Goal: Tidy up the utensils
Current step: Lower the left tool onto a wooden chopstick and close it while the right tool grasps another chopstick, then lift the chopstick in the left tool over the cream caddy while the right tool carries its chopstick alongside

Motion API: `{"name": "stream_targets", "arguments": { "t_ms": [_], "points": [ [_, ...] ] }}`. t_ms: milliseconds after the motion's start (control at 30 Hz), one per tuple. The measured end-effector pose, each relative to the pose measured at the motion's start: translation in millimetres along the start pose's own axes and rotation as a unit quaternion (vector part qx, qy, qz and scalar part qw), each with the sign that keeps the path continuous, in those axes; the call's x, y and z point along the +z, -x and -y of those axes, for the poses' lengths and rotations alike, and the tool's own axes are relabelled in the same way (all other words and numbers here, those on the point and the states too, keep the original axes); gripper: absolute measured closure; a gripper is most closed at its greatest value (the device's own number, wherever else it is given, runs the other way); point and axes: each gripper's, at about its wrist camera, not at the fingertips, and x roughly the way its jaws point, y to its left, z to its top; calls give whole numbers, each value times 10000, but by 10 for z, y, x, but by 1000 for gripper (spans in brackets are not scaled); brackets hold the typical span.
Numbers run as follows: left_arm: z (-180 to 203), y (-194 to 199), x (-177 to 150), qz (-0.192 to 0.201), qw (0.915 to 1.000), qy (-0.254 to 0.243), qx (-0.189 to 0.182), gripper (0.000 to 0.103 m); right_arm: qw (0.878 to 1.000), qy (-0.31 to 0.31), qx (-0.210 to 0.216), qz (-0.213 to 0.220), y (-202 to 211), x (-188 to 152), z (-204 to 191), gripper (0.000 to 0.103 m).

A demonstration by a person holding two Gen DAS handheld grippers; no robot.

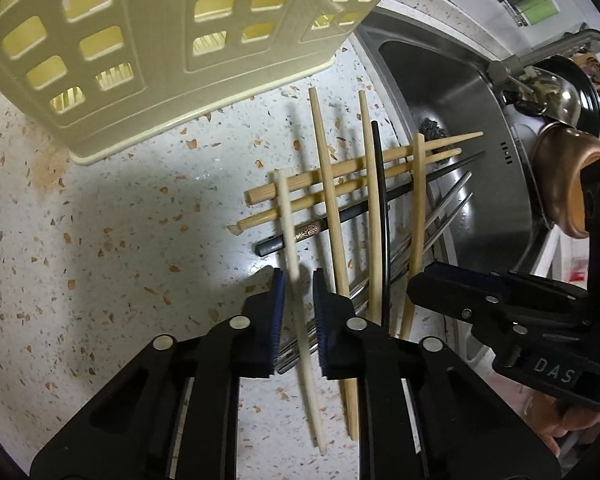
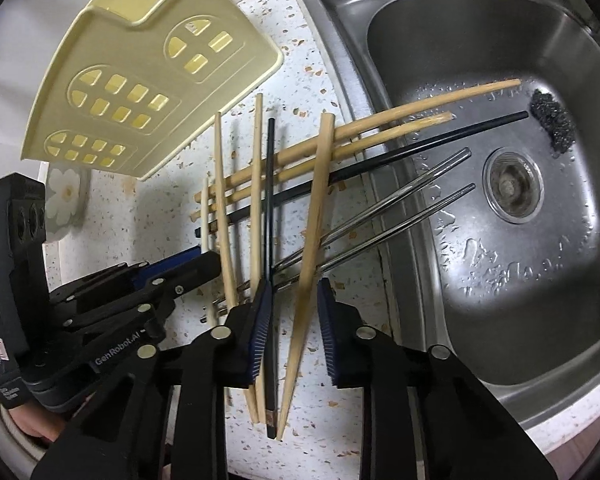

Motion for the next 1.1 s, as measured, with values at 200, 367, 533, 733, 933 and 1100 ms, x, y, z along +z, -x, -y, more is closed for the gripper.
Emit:
{"name": "stream_targets", "arguments": {
  "t_ms": [200,367,533,733,933,1100],
  "points": [
    [-12,-32,24,-100,9999,27,-61,98,10000,-47,-45,-67,-77,9,62,84],
    [-5,-31,38,-84,10000,-4,-45,98,9998,-127,36,-134,-133,-2,107,97],
    [-29,56,-14,49,9998,22,-178,98,9998,-144,106,-105,-101,-22,121,98],
    [-42,288,-66,325,9990,-9,-316,98,9997,-81,213,80,66,-65,99,98],
    [-76,502,-99,515,9979,35,-397,99,9990,-34,275,364,308,-108,64,98],
    [-40,785,-107,859,9950,-62,-498,98,9964,71,410,738,599,-86,31,98]
  ]
}}
